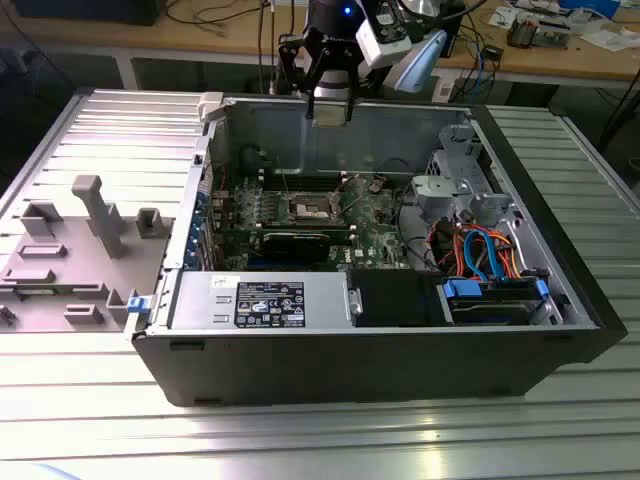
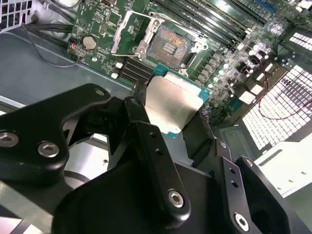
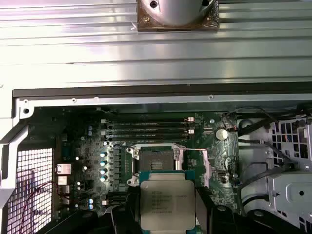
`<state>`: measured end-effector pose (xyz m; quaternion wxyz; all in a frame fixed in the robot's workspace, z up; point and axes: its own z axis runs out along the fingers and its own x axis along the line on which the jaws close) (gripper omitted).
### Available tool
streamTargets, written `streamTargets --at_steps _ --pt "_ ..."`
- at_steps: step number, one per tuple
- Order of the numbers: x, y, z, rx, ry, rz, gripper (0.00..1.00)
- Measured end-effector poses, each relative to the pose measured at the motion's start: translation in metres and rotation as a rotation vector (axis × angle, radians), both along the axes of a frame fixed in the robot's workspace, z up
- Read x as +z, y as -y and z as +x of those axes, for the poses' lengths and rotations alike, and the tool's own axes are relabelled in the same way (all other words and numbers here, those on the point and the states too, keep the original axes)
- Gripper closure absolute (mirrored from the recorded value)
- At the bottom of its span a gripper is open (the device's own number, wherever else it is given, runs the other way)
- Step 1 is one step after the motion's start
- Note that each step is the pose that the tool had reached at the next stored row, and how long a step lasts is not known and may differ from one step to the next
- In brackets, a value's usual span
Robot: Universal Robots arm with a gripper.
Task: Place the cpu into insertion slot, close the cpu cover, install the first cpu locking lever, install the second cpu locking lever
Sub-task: 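Place the cpu into insertion slot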
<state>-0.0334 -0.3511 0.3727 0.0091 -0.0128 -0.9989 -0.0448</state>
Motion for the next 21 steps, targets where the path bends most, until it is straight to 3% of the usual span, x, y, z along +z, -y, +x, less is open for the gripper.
streamTargets --at_steps 8,14,21 --pt "0.0 0.0 0.0 -0.005 0.0 -0.0001 0.46" --pt "-0.0004 0.0 0.0 -0.068 -0.0001 -0.0012 0.46" --pt "-0.0003 0.0 0.0 -0.069 -0.0001 -0.0012 0.46"
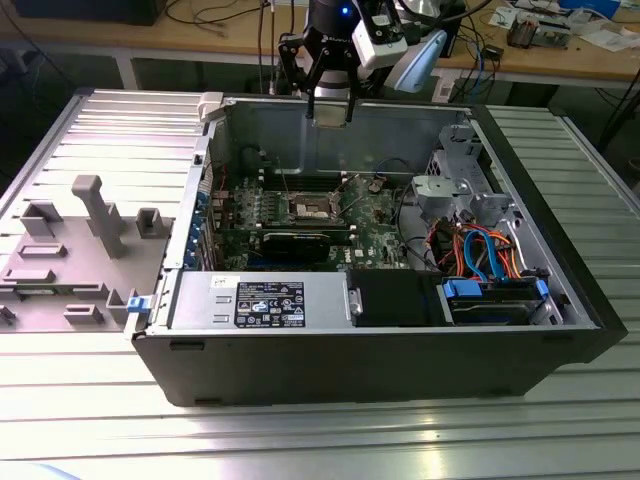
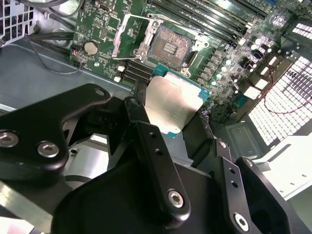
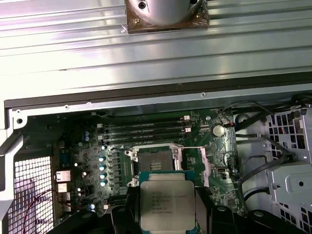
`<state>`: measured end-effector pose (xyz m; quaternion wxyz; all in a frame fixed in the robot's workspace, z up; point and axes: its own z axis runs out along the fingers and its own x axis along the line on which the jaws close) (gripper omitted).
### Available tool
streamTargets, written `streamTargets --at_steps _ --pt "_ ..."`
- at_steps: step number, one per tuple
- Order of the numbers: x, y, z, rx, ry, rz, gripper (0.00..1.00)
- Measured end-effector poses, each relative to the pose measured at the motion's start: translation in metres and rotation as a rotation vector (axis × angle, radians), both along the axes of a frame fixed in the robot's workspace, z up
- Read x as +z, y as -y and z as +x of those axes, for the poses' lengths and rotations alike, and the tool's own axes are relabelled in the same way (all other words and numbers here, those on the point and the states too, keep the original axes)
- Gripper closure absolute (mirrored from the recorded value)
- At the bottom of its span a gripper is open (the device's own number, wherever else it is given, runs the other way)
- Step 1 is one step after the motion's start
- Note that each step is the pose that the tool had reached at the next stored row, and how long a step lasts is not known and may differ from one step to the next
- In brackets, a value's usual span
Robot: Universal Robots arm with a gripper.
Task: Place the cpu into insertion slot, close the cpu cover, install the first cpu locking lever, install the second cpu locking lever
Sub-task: 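Place the cpu into insertion slot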
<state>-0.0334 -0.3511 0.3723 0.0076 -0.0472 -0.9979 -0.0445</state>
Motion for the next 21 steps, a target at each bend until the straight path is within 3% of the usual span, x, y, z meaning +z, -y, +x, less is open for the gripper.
streamTargets --at_steps 9,21 --pt "0.0 0.0 0.0 -0.007 0.0 0.0 0.46" --pt "-0.0001 0.0 0.0 -0.048 0.0 0.0 0.46"
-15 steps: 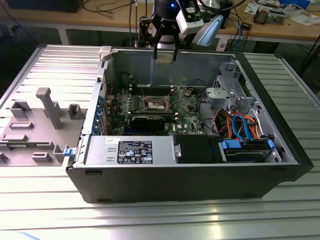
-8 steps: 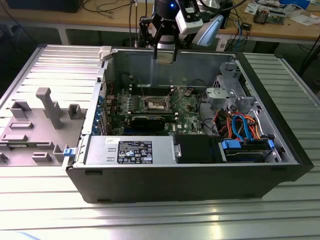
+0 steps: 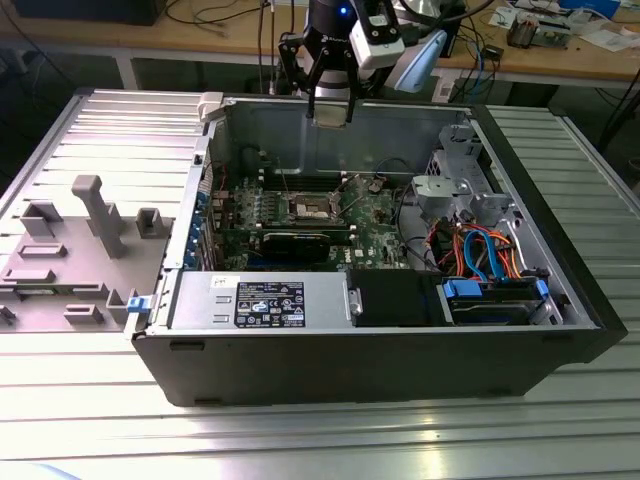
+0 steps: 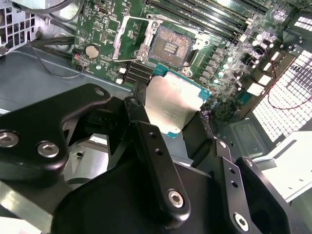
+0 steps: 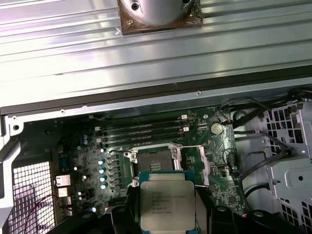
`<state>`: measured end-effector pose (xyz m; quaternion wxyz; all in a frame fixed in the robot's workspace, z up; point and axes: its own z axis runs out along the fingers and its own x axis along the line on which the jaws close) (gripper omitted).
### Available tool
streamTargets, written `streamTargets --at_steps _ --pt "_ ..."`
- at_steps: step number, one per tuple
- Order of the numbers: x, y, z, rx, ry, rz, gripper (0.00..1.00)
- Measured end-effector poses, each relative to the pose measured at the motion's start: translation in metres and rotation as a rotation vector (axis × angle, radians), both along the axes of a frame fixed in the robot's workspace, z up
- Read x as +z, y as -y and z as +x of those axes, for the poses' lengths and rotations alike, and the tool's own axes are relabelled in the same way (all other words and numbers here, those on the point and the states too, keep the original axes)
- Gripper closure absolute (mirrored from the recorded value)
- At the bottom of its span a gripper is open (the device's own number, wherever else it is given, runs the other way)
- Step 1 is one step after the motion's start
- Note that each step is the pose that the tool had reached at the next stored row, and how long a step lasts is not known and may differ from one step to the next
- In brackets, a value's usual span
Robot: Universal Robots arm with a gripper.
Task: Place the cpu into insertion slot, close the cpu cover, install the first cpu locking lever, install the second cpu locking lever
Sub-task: 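Place the cpu into insertion slot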
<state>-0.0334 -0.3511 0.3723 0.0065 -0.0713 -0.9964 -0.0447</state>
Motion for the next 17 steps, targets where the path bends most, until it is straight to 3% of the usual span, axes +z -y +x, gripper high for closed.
streamTargets --at_steps 17 --pt "0.0 0.0 0.0 -0.018 0.0 0.0 0.46"
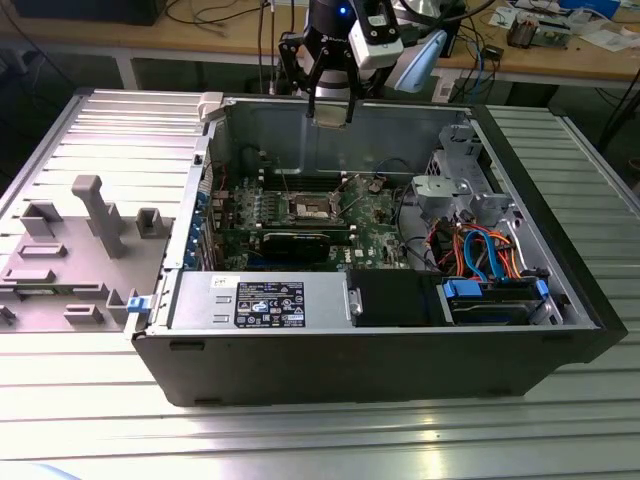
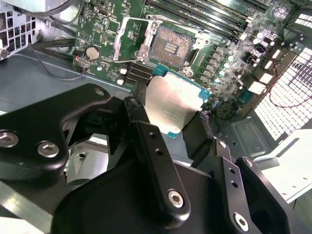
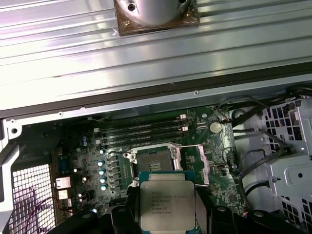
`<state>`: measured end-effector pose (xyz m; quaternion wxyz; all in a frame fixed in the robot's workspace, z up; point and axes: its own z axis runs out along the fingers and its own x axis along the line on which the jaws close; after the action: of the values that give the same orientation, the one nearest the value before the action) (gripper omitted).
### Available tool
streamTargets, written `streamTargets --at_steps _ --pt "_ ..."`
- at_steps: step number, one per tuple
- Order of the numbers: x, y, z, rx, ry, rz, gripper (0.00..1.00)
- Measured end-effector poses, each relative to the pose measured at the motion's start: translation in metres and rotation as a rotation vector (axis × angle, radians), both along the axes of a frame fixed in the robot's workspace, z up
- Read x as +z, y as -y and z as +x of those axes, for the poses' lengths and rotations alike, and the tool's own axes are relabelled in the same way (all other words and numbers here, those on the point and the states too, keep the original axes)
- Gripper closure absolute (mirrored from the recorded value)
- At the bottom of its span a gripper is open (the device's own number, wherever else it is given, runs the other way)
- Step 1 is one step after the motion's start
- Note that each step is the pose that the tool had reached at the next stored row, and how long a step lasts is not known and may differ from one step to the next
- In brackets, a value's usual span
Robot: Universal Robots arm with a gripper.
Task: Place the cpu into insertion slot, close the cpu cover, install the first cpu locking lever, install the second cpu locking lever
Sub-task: 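Place the cpu into insertion slot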
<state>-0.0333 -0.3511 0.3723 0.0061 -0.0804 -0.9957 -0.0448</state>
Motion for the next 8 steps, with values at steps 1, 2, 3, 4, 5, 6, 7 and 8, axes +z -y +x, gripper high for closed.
streamTargets --at_steps 1,2,3,4,5,6,7,8 --pt "0.0 0.0 0.0 -0.008 0.0 0.0 0.46" --pt "0.0 0.0 -0.0002 -0.018 0.0 0.0 0.46" --pt "0.0 0.0 -0.0003 -0.03 0.0 0.0 0.46" --pt "0.0 0.0 -0.0003 -0.042 -0.0001 0.0 0.46" --pt "0.0 0.0 -0.0004 -0.051 0.0 0.0 0.46" --pt "-0.0001 0.0 -0.0004 -0.059 0.0 0.0 0.46" --pt "-0.0001 0.0 -0.0004 -0.072 0.0 0.0 0.46" --pt "-0.0001 0.0 -0.0004 -0.085 0.0 0.0 0.46"
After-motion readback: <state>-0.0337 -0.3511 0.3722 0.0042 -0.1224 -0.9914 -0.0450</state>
